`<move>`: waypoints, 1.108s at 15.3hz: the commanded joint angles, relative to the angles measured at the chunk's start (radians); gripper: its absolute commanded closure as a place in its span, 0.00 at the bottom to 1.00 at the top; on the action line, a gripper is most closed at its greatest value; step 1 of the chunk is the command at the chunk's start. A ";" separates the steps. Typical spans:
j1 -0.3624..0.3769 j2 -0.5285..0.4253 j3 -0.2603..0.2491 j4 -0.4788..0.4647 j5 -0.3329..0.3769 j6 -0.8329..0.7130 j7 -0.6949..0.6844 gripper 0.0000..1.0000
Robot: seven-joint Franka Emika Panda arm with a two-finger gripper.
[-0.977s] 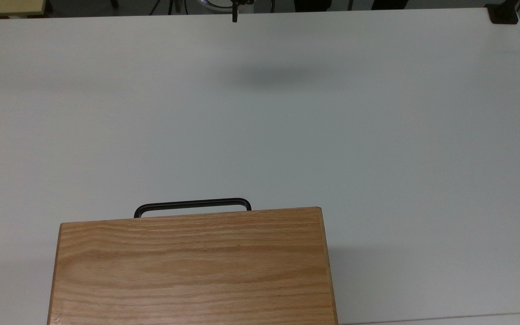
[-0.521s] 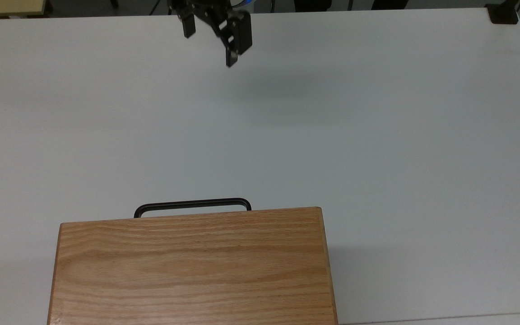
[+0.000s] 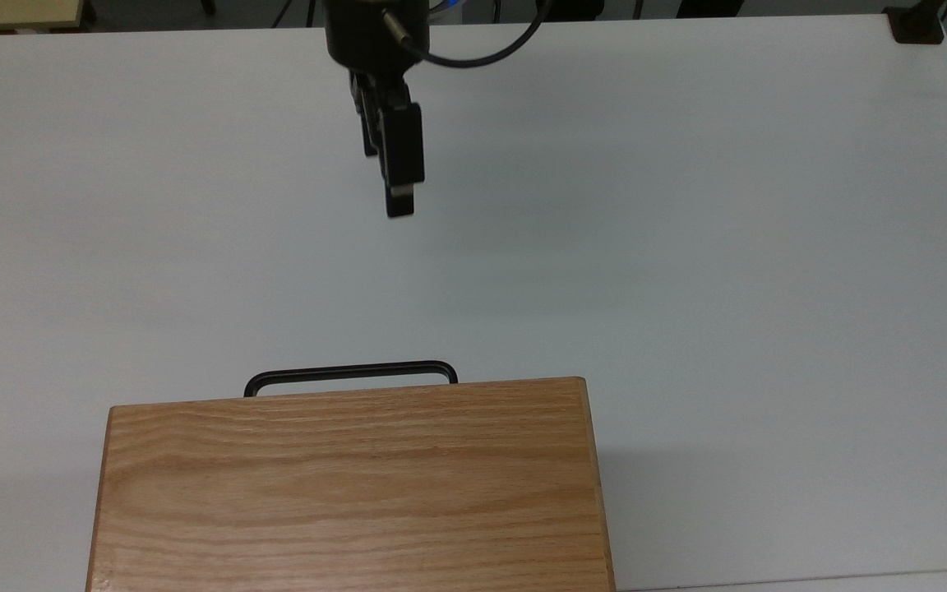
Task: Open the drawer by sliding it
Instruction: 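Move the gripper down toward the black handle of the upper drawer, then close the gripper around the black bar handle of the upper drawer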
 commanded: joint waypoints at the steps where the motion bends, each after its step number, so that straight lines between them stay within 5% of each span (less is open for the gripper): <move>1: 0.010 0.063 -0.005 0.011 -0.001 0.221 0.206 0.00; 8: 0.008 0.177 -0.008 0.013 -0.003 0.566 0.306 0.01; 13: 0.002 0.268 -0.019 0.075 -0.004 0.657 0.319 0.27; 15: 0.000 0.302 -0.021 0.115 -0.004 0.657 0.319 0.30; 17: 0.002 0.306 -0.021 0.117 -0.010 0.662 0.316 0.49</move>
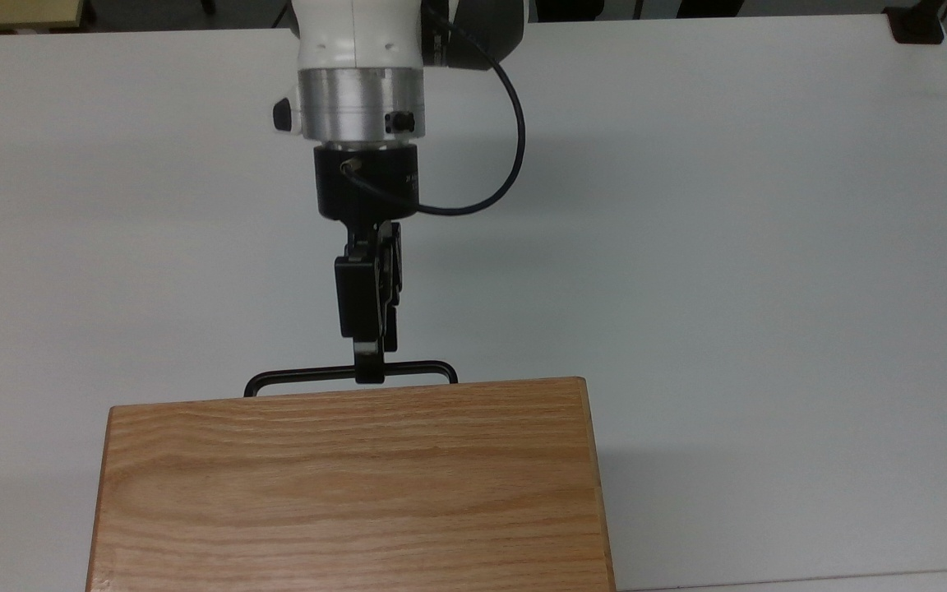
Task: Open the drawer by sliding it
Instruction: 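Close the gripper around the black bar handle of the upper drawer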
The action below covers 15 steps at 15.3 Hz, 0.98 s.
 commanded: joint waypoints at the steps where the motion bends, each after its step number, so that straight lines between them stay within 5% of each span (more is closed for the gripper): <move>1: 0.009 0.035 -0.009 0.048 -0.010 0.016 0.019 0.53; 2: 0.009 0.035 -0.009 0.048 -0.012 0.016 0.016 0.58; 4: 0.009 0.047 -0.014 0.051 -0.015 0.019 0.015 0.87; 5: 0.009 0.047 -0.017 0.058 -0.015 0.019 0.015 0.93; 10: 0.006 0.045 -0.022 0.058 -0.016 0.017 0.013 0.93; 13: -0.004 0.039 -0.022 0.057 -0.032 0.017 0.010 0.72; 15: -0.005 0.039 -0.022 0.055 -0.035 0.017 0.010 0.72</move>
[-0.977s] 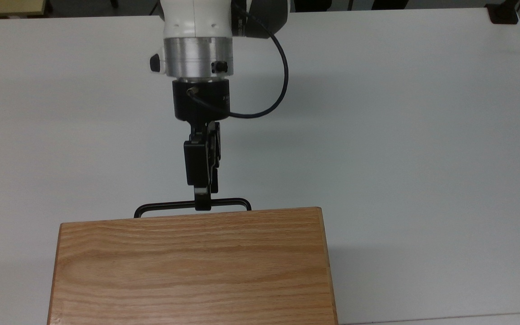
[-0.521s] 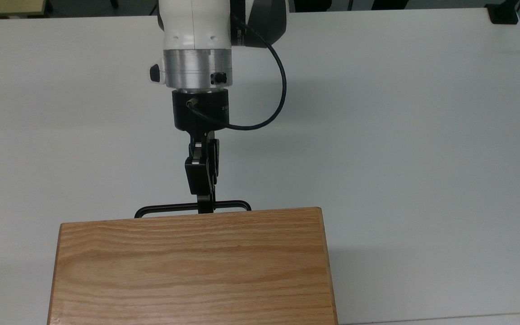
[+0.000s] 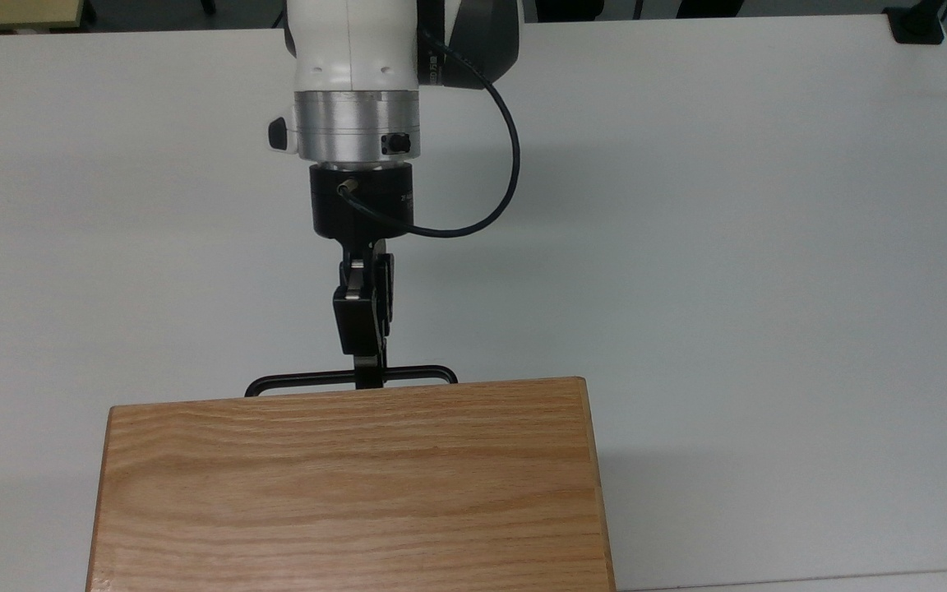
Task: Open the drawer by sliding it
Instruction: 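Close the gripper around the black bar handle of the upper drawer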
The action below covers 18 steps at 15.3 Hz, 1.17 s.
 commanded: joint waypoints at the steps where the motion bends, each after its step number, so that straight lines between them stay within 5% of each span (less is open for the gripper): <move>1: -0.003 0.004 -0.016 0.021 -0.027 0.017 0.026 0.72; 3: -0.007 0.002 -0.016 0.021 -0.027 0.017 0.026 0.72; 6: -0.006 0.001 -0.016 0.020 -0.039 0.015 0.026 0.86; 14: -0.003 -0.093 -0.014 -0.071 -0.042 0.010 0.027 0.84; 18: -0.001 -0.192 -0.014 -0.201 -0.042 0.010 0.029 0.84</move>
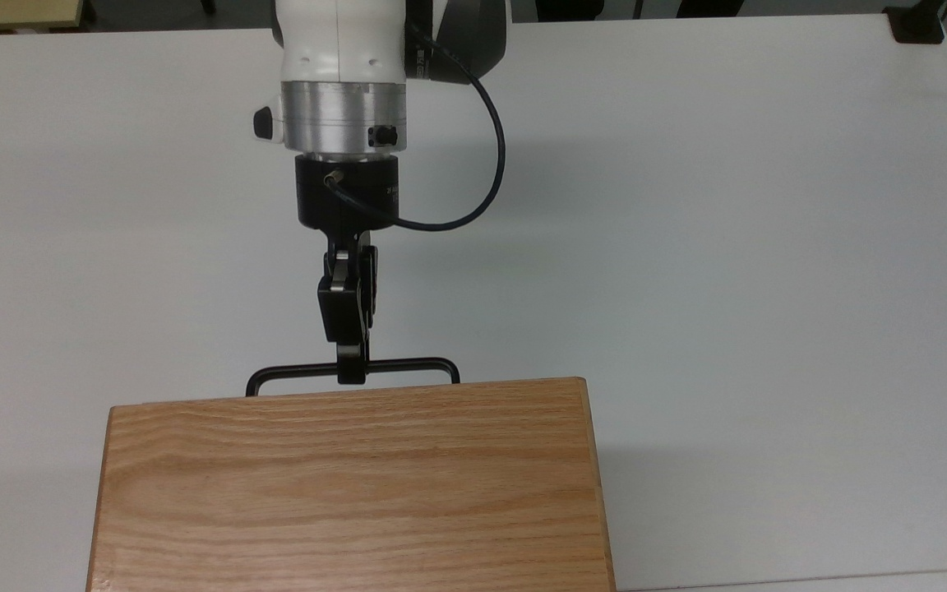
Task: Open the drawer by sliding it
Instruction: 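Pull the handle outward, sliding the upper drawer out of the cabinet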
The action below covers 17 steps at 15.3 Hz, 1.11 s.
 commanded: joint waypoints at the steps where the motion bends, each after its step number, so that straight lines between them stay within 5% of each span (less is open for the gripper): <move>1: 0.007 -0.191 -0.005 -0.197 -0.010 0.012 0.029 0.84; 10: 0.013 -0.478 -0.005 -0.521 -0.006 0.003 0.038 0.84; 17: 0.016 -0.562 -0.005 -0.567 -0.006 -0.127 0.041 0.83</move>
